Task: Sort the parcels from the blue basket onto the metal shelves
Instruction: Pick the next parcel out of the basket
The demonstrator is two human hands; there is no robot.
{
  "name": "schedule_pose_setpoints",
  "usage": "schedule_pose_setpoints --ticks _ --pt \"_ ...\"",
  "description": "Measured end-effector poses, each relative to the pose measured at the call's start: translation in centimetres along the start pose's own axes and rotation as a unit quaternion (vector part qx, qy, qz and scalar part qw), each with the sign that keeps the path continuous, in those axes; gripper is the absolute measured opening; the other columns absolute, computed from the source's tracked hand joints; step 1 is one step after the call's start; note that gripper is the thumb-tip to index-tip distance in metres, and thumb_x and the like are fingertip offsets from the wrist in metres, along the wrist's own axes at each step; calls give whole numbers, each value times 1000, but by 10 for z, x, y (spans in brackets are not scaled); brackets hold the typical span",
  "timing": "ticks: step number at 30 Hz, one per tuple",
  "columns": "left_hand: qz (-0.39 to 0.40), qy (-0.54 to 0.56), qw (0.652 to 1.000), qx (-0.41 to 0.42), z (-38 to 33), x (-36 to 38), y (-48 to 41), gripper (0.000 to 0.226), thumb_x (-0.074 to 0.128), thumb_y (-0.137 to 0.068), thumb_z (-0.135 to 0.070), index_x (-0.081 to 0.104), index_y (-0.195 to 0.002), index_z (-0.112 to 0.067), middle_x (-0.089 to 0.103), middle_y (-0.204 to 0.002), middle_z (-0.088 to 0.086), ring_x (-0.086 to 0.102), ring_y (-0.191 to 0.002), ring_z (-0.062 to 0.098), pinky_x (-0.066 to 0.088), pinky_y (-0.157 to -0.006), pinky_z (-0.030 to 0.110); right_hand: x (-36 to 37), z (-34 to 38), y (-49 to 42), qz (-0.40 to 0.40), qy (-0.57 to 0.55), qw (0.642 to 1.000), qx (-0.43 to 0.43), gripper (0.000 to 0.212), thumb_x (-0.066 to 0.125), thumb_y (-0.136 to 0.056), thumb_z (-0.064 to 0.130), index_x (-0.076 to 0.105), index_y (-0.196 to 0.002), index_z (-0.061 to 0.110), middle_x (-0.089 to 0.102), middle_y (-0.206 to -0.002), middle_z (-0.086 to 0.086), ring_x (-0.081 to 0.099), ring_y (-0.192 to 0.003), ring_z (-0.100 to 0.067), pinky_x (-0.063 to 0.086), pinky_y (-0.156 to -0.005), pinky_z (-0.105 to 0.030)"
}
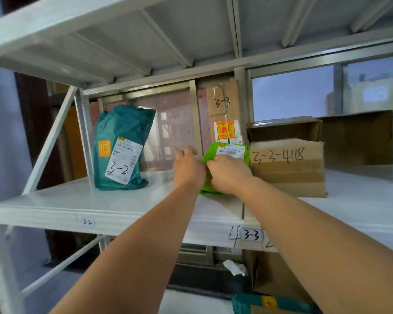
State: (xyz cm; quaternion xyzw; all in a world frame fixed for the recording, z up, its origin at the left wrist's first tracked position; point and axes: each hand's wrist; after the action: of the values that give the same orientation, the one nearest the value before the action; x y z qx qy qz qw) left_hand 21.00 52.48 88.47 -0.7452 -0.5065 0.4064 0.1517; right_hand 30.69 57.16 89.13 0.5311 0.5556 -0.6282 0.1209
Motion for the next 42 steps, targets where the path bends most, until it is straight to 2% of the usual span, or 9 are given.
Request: schedule_pose_setpoints --ticks 6,12,15,20,23,28,33,37,42 --pt "-2 -22 1000 11 -8 -28 4 33 45 -86 -11 52 -118 -17 40 -128 6 48 -113 27 39 -82 32 -16 9 -5 -1 21 1000 8 25 49 -91 23 59 -112 15 61 -111 -12 58 -105 -32 39 -68 -34" --pt "-1 -205 975 87 28 -99 25 31 46 -90 -14 50 -121 -15 46 -125 10 46 -115 31 42 -85 43 -31 76 -22 1 -120 993 -9 25 55 -87 22 62 -110 16 65 -108 -13 61 -101 -33 47 -76 -32" --pt "5 -326 941 88 62 -146 42 32 45 -92 -17 45 -123 -16 51 -123 9 48 -114 31 42 -79 43 -33 138 -26 24 -146 987 -61 21 57 -84 19 63 -103 14 65 -103 -14 61 -91 -33 46 -70 -32" --pt "-3 -493 870 -16 147 -236 72 39 50 -92 -24 49 -130 -17 50 -131 9 40 -126 30 42 -93 41 -30 256 -26 41 -195 969 -144 29 50 -88 16 58 -116 19 61 -117 -10 57 -104 -31 49 -82 -36" --pt "35 -508 854 -111 197 -286 95 39 45 -93 -22 49 -130 -15 50 -134 11 39 -128 31 40 -97 43 -25 318 -22 68 -189 959 -201 29 51 -88 19 58 -116 24 62 -117 -5 57 -98 -25 45 -76 -32" --pt "177 -512 793 -278 281 -354 133 40 46 -91 -28 51 -130 -21 55 -127 6 49 -120 32 37 -100 47 5 409 -4 250 -136 918 -277 29 54 -91 21 60 -118 12 61 -116 -9 59 -102 -28 51 -88 -39" --pt "300 -453 749 -380 381 -390 178 55 50 -86 -36 44 -138 -19 56 -120 4 58 -107 28 49 -92 41 56 483 10 457 -179 823 -286 34 58 -94 27 58 -124 10 63 -112 -10 66 -92 -24 53 -76 -32" --pt "260 -443 739 -436 420 -410 221 47 44 -90 -38 49 -132 -17 57 -124 4 56 -113 29 43 -84 39 105 535 20 457 -161 804 -344 30 55 -95 23 61 -121 7 65 -101 -6 62 -76 -18 47 -55 -20" --pt "277 -387 710 -518 499 -400 267 34 53 -85 -28 64 -110 -8 63 -102 11 60 -94 31 51 -90 40 190 603 31 460 -163 766 -418 29 58 -93 23 63 -118 12 64 -117 -8 60 -90 -21 47 -74 -27"
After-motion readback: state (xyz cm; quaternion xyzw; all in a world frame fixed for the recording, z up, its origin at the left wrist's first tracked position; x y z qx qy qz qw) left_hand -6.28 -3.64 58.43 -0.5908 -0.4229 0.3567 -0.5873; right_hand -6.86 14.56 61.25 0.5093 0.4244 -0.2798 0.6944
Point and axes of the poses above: each hand's wrist, its own y-axis away from the middle knuckle, its own x-axis out of the palm, z = x × y
